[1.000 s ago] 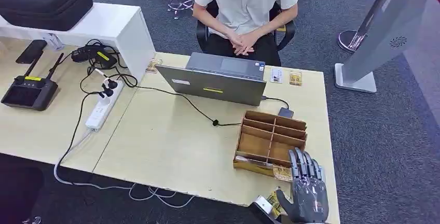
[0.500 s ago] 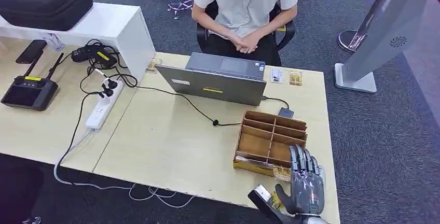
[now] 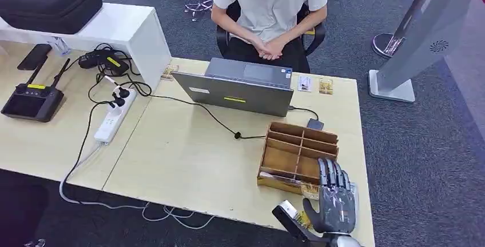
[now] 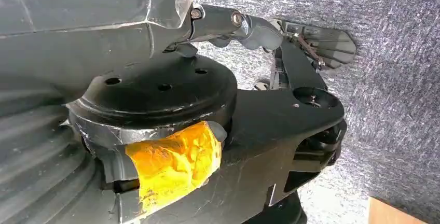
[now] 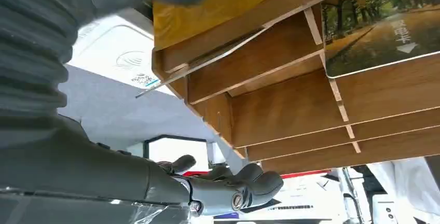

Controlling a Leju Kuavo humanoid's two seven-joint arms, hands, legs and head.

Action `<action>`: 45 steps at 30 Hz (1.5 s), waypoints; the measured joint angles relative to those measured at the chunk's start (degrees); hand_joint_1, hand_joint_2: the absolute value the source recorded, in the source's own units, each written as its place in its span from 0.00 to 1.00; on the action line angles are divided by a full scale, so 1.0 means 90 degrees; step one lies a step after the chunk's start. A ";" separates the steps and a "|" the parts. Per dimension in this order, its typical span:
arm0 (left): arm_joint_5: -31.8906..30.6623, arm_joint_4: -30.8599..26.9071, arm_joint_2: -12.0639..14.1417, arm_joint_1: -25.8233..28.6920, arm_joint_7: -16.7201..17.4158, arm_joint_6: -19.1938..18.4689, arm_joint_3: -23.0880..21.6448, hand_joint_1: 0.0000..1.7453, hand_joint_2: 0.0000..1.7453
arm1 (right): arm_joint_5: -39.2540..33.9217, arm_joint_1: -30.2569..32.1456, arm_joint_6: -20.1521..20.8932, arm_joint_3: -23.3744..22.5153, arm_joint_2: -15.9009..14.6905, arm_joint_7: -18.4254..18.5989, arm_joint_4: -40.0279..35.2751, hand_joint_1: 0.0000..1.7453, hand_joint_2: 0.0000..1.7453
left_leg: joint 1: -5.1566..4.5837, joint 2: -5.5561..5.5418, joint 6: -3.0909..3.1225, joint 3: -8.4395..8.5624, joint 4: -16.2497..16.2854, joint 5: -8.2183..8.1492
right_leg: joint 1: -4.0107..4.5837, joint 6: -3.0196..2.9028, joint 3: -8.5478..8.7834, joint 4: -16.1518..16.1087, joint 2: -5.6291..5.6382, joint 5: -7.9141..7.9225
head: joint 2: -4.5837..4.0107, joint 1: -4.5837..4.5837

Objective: Pass the card to the sensor for recognition and then transmit it.

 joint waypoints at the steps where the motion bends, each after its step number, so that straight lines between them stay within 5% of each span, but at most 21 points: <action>1: 0.0007 0.0000 0.0000 0.0000 0.0000 -0.0002 -0.0005 0.00 1.00 | -0.0014 0.0000 0.0005 -0.0002 0.0002 -0.0031 0.0000 1.00 1.00 | 0.0000 0.0000 0.0000 0.0000 0.0000 0.0000 | 0.0000 0.0000 0.0000 0.0000 0.0000 0.0000 | 0.0000 0.0000; 36: 0.0053 0.0000 -0.0022 -0.0006 -0.0272 0.0267 -0.0056 0.00 1.00 | -0.0087 -0.0035 0.0019 -0.0226 0.0136 -0.0146 0.0049 1.00 1.00 | 0.0000 0.0000 0.0000 0.0001 0.0000 0.0000 | 0.0000 0.0000 0.0001 0.0000 0.0000 0.0000 | 0.0000 0.0000; 45: 0.0000 0.0000 0.0012 -0.0015 -0.0063 0.0286 -0.0153 0.00 1.00 | -0.0495 -0.0630 0.1045 -0.0583 0.0308 -0.0153 -0.0496 1.00 1.00 | 0.0000 0.0009 -0.0005 -0.0001 0.0000 0.0011 | 0.0000 -0.0003 -0.0003 0.0003 0.0010 0.0017 | 0.0000 0.0000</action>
